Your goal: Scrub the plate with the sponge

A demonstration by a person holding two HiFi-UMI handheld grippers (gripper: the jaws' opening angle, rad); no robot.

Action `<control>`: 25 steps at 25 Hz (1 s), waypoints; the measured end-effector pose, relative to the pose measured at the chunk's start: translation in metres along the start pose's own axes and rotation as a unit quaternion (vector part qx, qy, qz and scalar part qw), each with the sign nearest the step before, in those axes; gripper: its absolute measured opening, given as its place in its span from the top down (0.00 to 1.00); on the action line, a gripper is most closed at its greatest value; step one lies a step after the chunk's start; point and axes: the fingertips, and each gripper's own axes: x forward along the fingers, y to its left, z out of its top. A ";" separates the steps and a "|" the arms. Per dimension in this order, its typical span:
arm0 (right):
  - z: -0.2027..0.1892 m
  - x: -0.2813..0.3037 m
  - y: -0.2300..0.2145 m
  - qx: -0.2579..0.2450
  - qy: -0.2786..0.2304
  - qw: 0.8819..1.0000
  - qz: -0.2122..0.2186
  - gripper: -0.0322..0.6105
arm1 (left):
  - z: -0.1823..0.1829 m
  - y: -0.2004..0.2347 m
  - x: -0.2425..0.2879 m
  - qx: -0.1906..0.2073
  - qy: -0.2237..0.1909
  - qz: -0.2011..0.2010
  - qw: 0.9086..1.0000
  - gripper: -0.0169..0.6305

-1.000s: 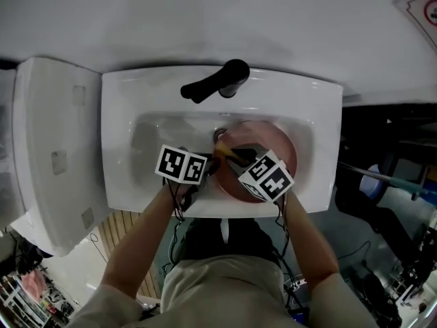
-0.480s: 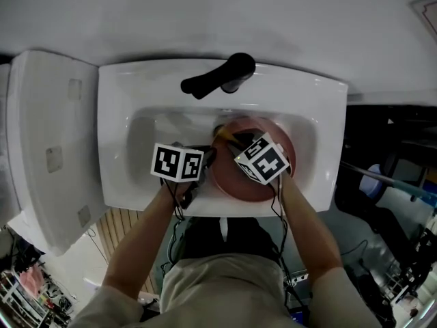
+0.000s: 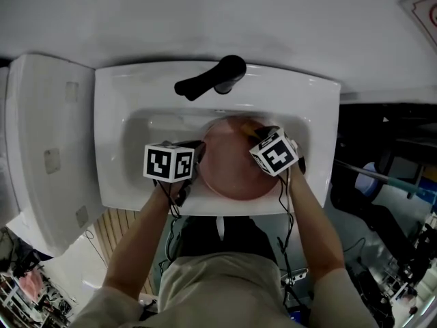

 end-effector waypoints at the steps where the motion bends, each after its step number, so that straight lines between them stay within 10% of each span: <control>1: -0.007 -0.004 -0.001 0.000 0.011 1.000 -0.002 0.83 | 0.001 0.000 -0.001 0.000 -0.002 0.001 1.000 0.91; 7: -0.045 -0.036 0.008 -0.014 0.047 0.999 0.013 0.83 | 0.002 0.000 -0.003 -0.001 -0.009 0.007 1.000 0.91; 13: -0.059 -0.069 0.079 -0.049 0.052 0.989 0.127 0.83 | 0.002 0.000 -0.005 0.004 -0.011 0.015 1.000 0.91; 18: -0.037 -0.068 0.141 -0.091 0.023 0.976 0.198 0.83 | 0.001 -0.002 -0.008 0.006 -0.014 0.012 1.000 0.91; 25: 0.022 -0.023 0.139 -0.078 -0.036 0.978 0.188 0.83 | -0.001 0.001 -0.014 -0.002 -0.018 0.006 1.000 0.90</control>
